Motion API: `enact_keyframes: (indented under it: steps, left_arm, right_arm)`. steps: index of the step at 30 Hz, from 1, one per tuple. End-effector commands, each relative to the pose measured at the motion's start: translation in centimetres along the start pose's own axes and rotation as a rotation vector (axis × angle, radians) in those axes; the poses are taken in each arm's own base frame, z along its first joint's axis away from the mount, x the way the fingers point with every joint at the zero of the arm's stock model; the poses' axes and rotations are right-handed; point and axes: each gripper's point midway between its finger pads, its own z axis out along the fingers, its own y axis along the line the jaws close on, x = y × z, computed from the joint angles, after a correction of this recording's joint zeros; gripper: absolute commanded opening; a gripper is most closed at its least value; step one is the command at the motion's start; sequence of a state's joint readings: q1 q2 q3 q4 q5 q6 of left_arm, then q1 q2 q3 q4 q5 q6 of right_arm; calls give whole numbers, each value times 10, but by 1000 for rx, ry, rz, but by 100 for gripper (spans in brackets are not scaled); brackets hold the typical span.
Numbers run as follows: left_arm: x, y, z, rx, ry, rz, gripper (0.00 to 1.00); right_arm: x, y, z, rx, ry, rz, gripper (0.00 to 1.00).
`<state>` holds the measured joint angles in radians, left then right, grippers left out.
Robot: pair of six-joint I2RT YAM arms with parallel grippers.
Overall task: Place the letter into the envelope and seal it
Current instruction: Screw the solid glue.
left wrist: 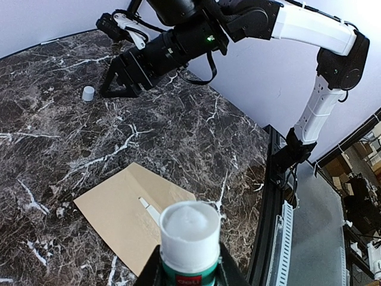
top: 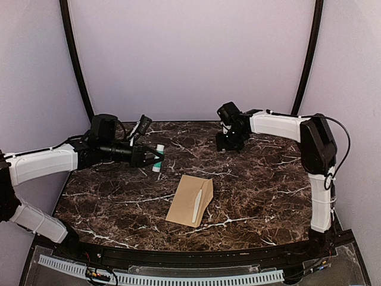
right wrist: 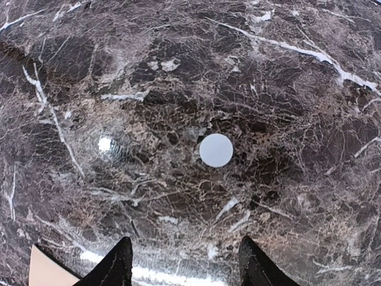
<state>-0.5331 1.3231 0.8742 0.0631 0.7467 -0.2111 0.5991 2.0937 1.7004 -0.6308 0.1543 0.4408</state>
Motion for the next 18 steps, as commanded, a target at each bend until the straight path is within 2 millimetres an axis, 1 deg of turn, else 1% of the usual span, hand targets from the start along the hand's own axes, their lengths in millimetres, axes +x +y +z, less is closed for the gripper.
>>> enact_keyframes:
  steps: [1,5,8,11,18]
  left_arm:
    - [0,-6,1,44,-5,49,0]
    - [2,-5,2,48,0,46,0]
    - [3,-5,4,56,5,39,0]
    - [5,-5,6,65,11,32,0]
    - [6,-4,8,70,18,24,0]
  right_arm:
    - [-14,-8,19,30,-1,-13,58]
    - [-14,-17,37,47,15,-2,58]
    - [-15,-21,47,48,22,-2,56]
    - [-19,-21,56,34,19,-3,52]
    - [-25,-18,74,25,22,-18,49]
